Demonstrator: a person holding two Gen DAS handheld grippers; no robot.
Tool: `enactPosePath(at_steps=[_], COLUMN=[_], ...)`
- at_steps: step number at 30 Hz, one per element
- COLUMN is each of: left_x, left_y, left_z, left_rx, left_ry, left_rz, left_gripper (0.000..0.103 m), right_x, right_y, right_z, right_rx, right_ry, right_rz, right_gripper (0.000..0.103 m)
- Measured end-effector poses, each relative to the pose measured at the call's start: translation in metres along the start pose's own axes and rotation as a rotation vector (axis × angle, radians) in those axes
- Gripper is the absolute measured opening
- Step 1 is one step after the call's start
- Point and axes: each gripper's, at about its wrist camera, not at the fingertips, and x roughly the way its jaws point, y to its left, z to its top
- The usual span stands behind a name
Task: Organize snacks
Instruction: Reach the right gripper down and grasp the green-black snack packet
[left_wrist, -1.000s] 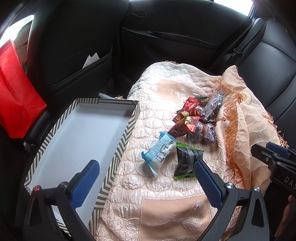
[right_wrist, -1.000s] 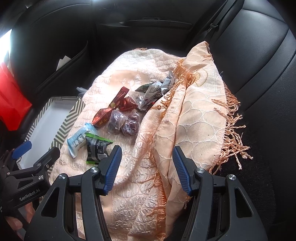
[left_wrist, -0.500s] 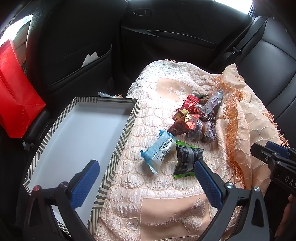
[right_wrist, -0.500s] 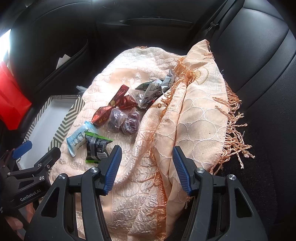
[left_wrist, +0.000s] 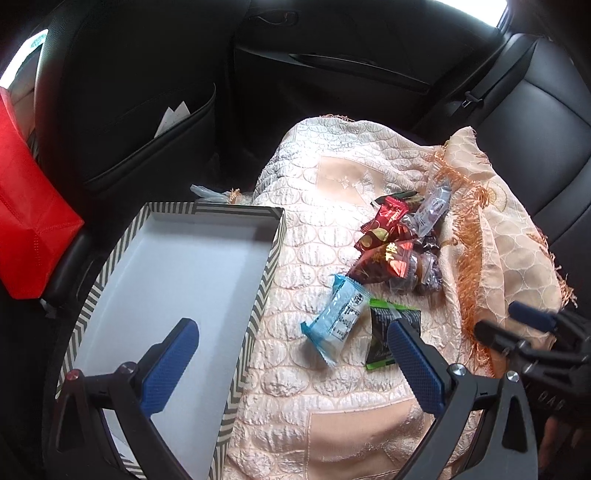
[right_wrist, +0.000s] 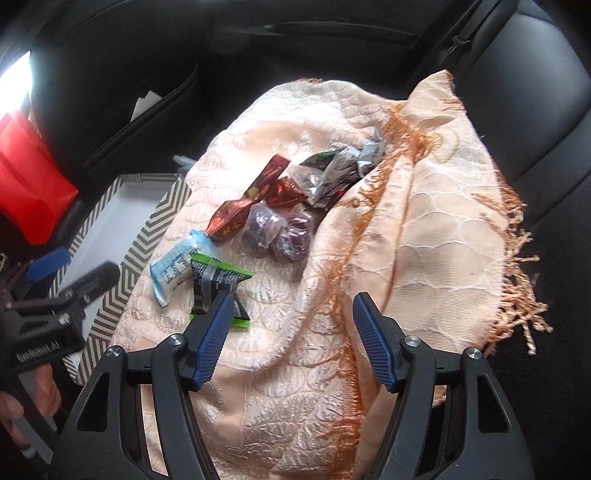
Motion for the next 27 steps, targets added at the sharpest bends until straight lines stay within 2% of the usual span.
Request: enactPosePath(at_steps=[6,12,18,24,27], left_x=[0.006,0.009,0.013,0.015,0.018], left_y=[0.005,0.023,0.035,0.032,0.034], left_z=[0.014,0.018,0.018,0.018,0.018], left_rx=[-0.014,-0.055,-0.079,-0.067,-0.078], left_ry=[0.007,0.017,0.027,0.028,0.037], left_rz=[0.004,0.023,0.034,0.035,0.038], left_gripper=[0.103,0.103,0.103,0.103,0.103], right_x=[0.032,0.055,0.077,0.084,0.078], right_y=[0.019,0.038,0.045,0.046,0.047], right_z=[-0.003,0.002,0.006,0.010,0.009], right_rx=[-0.037,-0.017,-0.001,0.054,0.053], right_ry=[0.095,0.125,0.160,0.197,0.177], right_rz=[0.026,0.063,0.030,0.105,0.126], right_gripper=[0.067,0.070,0.070,0.072,0.074])
